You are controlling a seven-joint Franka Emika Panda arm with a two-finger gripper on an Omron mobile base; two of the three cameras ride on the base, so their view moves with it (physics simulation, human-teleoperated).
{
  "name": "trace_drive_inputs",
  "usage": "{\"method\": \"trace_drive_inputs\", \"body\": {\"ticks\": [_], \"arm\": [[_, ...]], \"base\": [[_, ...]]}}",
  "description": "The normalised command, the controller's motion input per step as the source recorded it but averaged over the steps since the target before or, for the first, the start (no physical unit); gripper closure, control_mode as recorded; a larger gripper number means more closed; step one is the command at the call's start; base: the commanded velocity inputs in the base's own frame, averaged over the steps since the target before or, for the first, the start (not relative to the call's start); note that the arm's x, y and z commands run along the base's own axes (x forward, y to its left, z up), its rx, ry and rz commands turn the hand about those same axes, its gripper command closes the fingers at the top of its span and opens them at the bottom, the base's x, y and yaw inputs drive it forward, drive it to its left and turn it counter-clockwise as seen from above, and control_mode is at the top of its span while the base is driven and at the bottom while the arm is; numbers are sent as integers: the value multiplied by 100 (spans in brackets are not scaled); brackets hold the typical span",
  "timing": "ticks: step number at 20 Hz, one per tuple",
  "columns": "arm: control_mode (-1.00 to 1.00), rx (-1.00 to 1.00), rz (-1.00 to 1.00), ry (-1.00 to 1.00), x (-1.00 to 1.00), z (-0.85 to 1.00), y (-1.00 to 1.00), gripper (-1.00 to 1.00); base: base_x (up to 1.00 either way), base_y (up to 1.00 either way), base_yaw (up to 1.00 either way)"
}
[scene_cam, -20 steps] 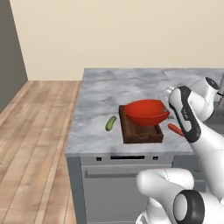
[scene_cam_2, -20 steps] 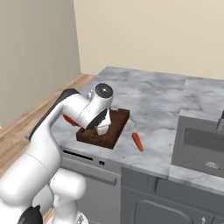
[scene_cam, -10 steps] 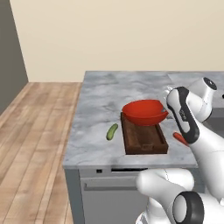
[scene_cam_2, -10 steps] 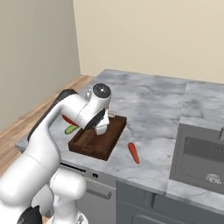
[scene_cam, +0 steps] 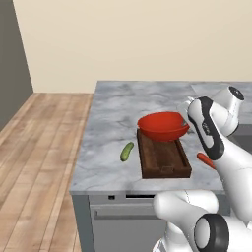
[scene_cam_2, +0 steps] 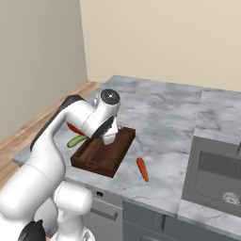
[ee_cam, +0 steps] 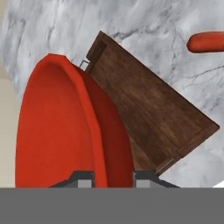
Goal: Place the two vegetables and bowl onto the tray for setting up a vegetable dip station.
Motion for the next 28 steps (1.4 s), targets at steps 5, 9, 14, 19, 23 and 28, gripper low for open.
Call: {"method": "trace_drive_inputs", "body": {"ticks": [5, 9, 14, 19, 23, 28], "arm": [[100, 0, 0, 0, 0, 0, 0, 100], [100, 0, 0, 0, 0, 0, 0, 100], [100, 0, 0, 0, 0, 0, 0, 100], [-100, 0, 0, 0, 13, -3, 0, 100], [-100, 2, 0, 4, 45, -1, -1, 100], [-100, 6, 0, 8, 53, -5, -7, 100]], "base": [[0, 0, 0], [0, 0, 0], [0, 0, 0], [0, 0, 0], [0, 0, 0], [0, 0, 0]]}}
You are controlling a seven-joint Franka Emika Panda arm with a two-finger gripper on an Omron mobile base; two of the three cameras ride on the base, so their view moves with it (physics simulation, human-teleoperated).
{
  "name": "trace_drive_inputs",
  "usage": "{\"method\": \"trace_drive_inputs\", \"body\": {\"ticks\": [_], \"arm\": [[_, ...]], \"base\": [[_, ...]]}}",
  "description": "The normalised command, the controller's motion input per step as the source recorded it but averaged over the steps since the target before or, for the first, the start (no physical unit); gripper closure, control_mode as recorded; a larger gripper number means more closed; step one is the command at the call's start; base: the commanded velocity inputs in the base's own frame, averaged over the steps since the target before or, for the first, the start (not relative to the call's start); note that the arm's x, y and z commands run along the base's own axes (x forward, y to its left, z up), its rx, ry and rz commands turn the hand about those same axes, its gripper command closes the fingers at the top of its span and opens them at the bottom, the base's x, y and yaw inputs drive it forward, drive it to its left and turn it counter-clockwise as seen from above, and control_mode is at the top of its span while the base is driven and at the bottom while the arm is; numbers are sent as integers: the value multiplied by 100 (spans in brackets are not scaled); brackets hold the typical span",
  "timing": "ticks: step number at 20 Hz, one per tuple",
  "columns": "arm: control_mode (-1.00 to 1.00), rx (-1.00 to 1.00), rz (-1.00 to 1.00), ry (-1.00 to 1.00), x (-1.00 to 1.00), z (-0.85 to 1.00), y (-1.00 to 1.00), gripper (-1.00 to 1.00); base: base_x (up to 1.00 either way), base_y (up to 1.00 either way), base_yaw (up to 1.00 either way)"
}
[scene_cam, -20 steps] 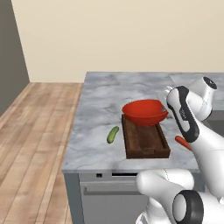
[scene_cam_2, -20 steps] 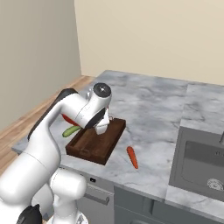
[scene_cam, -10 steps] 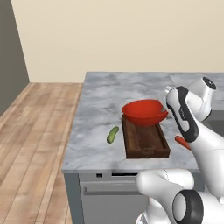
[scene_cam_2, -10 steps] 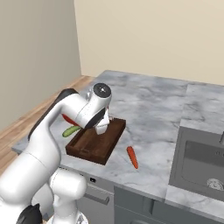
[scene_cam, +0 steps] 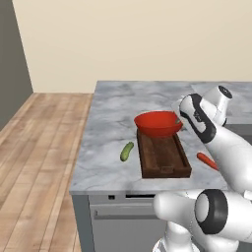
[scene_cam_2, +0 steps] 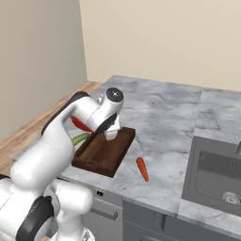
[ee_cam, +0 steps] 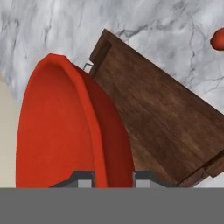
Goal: Place the two vegetables and bowl onto the tray for setting up a vegetable dip station.
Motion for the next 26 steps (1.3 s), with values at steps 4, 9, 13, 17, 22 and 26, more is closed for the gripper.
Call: {"method": "trace_drive_inputs", "body": {"ticks": [4, 9, 13, 17, 22, 26], "arm": [[-100, 1, 1, 3, 42, -15, -20, 100], [-100, -1, 1, 0, 22, -23, -17, 100], [-100, 0, 8, -8, 5, -34, -2, 100], [-100, 0, 6, -11, 17, -30, 0, 100], [-100, 1, 0, -1, 32, -25, -2, 100], [-100, 4, 0, 2, 33, -30, -2, 100]], "base": [[0, 0, 0], [0, 0, 0], [0, 0, 0], [0, 0, 0], [0, 0, 0], [0, 0, 0]]}}
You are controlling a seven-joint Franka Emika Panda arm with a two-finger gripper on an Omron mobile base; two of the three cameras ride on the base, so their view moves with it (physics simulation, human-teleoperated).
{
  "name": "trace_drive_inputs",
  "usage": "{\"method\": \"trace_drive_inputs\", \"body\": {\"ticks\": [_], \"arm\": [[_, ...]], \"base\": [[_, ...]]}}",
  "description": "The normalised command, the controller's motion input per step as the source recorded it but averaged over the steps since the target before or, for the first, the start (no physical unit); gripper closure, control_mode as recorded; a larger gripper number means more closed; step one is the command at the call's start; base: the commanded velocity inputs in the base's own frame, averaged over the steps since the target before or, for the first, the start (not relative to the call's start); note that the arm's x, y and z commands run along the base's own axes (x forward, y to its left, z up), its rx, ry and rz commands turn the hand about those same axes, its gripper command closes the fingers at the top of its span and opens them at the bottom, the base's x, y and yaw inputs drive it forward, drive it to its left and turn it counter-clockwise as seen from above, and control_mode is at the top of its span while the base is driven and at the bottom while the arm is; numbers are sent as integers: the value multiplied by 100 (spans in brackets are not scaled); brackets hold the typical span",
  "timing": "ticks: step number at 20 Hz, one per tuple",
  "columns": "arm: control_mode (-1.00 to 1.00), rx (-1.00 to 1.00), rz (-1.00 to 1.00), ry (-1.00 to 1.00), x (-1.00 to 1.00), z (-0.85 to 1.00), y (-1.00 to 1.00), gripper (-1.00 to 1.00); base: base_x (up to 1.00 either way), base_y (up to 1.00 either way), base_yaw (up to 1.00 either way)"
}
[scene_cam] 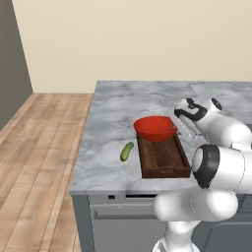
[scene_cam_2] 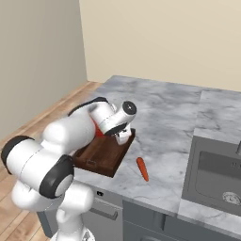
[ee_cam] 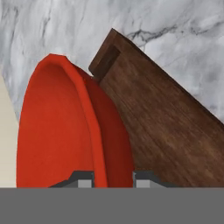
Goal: Place the two vegetables and bowl onto the tray for setting up a vegetable dip station.
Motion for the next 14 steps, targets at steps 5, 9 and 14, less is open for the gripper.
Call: {"method": "trace_drive_inputs", "body": {"ticks": [5, 9, 14], "arm": [[-100, 7, 0, 6, 32, -33, 0, 100], [-100, 7, 0, 4, 28, -29, -3, 100], [-100, 2, 0, 0, 21, -21, -6, 100]], "base": [[0, 0, 0], [0, 0, 0], [0, 0, 0]]}}
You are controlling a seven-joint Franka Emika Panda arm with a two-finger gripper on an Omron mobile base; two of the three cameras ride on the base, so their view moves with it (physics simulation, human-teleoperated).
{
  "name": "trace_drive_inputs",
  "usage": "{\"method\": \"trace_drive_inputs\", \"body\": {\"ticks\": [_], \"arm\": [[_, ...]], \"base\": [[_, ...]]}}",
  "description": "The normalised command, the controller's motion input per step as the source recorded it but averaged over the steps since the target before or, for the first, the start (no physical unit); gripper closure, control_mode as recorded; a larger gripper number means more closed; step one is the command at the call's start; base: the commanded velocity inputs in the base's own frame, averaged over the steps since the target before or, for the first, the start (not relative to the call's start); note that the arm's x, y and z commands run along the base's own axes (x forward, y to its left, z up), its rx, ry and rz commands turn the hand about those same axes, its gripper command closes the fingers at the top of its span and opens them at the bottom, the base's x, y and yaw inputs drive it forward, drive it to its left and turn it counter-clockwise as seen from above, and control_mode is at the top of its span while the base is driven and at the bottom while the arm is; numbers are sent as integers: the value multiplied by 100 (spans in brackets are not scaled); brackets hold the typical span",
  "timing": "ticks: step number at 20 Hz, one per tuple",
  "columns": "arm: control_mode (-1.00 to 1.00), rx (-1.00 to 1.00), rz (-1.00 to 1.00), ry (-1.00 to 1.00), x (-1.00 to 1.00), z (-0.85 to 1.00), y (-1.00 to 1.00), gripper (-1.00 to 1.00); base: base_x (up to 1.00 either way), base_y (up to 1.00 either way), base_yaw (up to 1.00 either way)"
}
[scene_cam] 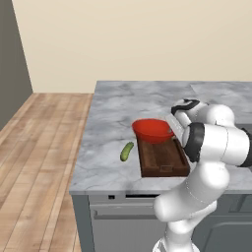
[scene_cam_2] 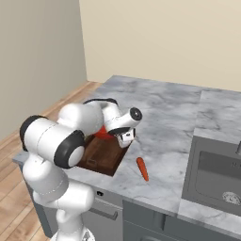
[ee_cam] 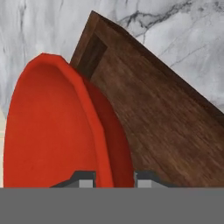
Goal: Place the two vegetables and bowl onto the tray for setting up a vegetable dip station.
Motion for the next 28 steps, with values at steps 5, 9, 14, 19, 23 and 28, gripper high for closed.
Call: {"method": "trace_drive_inputs", "body": {"ticks": [5, 9, 14, 19, 23, 28], "arm": [[-100, 0, 1, -1, 11, -13, -9, 100], [-100, 0, 3, -5, 0, -3, -12, 100], [-100, 0, 5, -7, -6, 0, -10, 100], [-100, -5, 5, -7, -8, 0, -7, 100], [-100, -12, 0, 0, -5, 0, 0, 100], [-100, -15, 0, 0, -2, 0, 3, 100]], "base": [[0, 0, 0], [0, 0, 0], [0, 0, 0], [0, 0, 0], [0, 0, 0], [0, 0, 0]]}}
